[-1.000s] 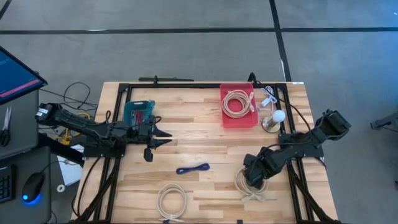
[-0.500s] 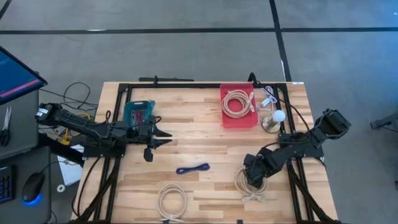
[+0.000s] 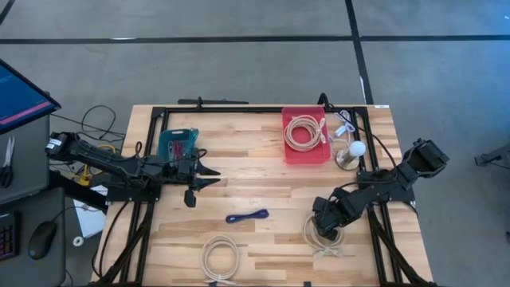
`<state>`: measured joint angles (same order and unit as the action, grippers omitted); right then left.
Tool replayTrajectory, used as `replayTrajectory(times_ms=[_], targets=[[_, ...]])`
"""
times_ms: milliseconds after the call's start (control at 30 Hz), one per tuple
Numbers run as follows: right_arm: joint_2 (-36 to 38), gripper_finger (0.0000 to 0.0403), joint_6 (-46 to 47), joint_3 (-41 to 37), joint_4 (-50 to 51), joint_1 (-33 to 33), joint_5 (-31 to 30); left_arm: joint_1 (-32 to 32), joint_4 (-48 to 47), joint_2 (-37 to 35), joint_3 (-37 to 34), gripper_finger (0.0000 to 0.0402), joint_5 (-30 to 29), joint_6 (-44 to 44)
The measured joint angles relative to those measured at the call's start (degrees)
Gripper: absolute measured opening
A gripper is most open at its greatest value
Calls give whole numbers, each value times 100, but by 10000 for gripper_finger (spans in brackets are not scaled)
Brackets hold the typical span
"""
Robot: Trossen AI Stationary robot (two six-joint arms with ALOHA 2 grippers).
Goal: Pick & Place USB Port
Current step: Put the brown display cable in the pink bin
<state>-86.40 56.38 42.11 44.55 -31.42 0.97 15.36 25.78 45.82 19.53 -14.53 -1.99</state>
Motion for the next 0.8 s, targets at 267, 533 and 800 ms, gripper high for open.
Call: replayTrajectory(times_ms=[267,533,800], targets=[[21,5,-378,588,634,11,-359,0,0,-1,0,85,0,1],[412,5,-640,1186,1264,175,-1199,1,0,-1,0,85,-1,1],[1343,5,-640,1393,2052,788,-2556,0,0,-2,0,85,0,1]])
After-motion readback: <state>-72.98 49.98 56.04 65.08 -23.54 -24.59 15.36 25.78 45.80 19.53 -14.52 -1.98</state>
